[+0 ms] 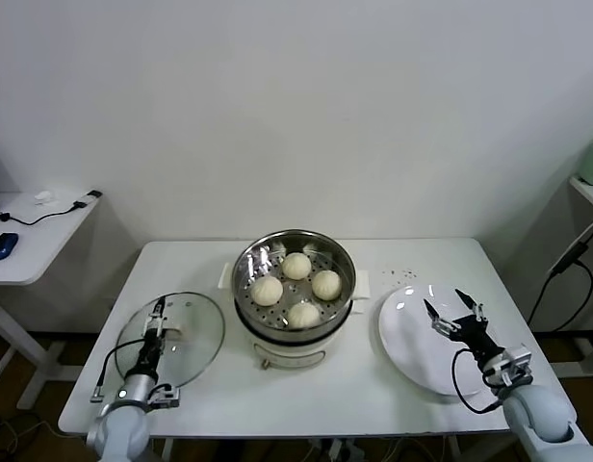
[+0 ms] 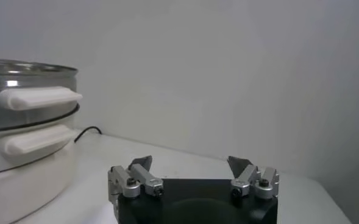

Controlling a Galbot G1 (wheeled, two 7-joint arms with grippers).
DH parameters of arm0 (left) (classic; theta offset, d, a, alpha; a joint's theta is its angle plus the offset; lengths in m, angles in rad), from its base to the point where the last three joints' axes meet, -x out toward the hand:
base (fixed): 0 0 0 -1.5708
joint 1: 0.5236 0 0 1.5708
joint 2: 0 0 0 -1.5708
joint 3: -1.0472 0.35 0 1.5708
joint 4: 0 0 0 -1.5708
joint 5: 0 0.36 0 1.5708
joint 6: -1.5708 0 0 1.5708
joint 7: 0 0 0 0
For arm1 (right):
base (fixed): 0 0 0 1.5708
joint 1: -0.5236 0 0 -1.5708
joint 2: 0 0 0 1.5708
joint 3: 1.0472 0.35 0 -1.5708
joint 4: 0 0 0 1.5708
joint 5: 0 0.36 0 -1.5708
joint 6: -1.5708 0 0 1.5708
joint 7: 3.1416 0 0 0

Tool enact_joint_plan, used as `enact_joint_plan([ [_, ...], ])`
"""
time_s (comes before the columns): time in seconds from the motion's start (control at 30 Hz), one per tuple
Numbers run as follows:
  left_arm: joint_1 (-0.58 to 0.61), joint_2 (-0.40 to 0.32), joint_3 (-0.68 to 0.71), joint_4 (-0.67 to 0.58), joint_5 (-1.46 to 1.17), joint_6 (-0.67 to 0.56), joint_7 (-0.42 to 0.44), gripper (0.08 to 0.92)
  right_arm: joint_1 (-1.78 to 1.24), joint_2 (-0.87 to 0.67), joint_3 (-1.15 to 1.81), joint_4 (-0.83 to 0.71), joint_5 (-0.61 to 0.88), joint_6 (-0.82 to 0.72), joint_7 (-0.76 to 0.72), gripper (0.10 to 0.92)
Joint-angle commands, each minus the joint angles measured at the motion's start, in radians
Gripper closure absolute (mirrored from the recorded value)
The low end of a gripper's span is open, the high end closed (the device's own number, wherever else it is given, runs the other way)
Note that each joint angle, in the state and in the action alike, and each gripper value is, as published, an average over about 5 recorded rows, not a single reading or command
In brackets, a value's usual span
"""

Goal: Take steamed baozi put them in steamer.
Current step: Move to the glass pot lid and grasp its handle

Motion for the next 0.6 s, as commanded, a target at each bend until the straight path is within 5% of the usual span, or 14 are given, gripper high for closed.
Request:
enact_joint_plan([
  [0.03,-0.025,0.017,0.017,0.030,-0.046,0.008,0.024,0.225,-0.008,0.008,0.021,-0.010,-0.026,0.005,-0.005,0.203],
  [0.6,0.027,0.036,0.026,-0.055,-0.152,0.012,0.053,0.718,-0.008,0.015,0.041,-0.045,-0.070,0.029,-0.024,0.203],
])
